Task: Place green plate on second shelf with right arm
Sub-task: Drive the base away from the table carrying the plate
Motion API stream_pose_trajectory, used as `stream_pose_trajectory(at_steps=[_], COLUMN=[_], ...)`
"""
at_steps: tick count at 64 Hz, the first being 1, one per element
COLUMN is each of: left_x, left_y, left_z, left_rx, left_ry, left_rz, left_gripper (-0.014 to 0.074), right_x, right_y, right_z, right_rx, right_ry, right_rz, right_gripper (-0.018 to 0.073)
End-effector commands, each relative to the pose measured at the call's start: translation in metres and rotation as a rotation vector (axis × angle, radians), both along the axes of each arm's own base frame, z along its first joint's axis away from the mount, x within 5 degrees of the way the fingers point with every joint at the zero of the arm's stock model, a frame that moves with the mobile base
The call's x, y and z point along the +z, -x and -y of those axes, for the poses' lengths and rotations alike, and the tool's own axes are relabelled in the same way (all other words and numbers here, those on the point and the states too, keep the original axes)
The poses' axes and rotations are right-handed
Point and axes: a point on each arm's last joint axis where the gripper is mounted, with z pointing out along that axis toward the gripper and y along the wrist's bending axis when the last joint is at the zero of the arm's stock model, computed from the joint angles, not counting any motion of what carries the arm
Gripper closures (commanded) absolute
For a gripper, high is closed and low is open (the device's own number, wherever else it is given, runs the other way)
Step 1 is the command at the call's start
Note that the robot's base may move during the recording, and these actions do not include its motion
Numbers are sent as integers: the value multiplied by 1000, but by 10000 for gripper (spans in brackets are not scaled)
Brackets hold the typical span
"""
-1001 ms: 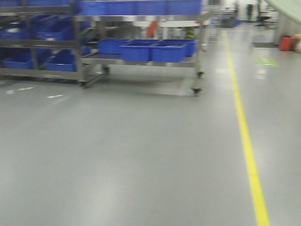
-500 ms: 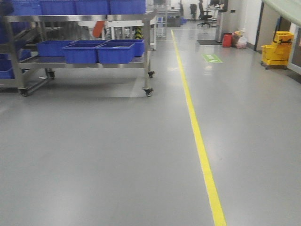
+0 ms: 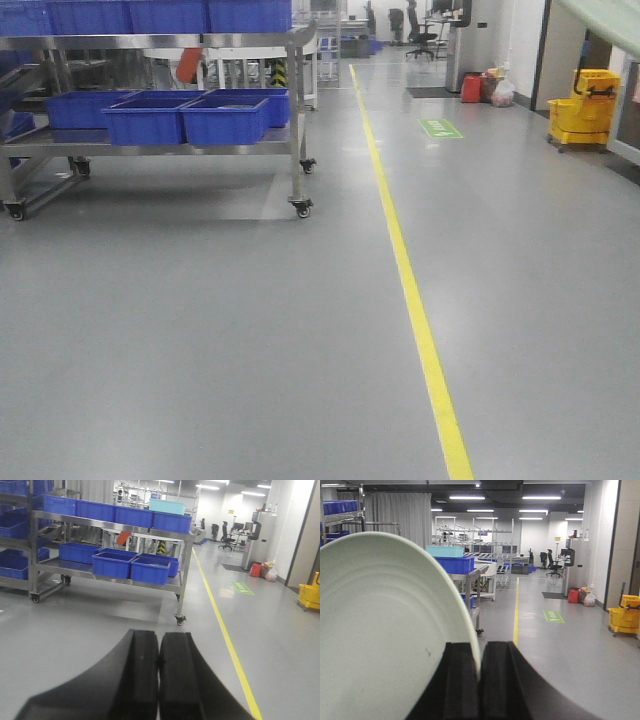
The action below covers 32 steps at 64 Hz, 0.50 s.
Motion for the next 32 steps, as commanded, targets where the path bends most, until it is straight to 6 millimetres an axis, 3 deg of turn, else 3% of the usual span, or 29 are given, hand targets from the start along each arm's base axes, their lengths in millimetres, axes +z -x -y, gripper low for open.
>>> stream_pose_trajectory(at_steps=[1,32], left_x=[-5,-5], left_y=[0,0], left_z=[0,0], left_rx=[4,4], left_ry=[8,8], left_rz=[59,59], left_gripper=[466,466], right_x=[18,18], right_y=[5,5], right_z=[0,0], right_rx=[4,4], right_ry=[-21,-21], right_rz=[128,128], right_gripper=[502,502])
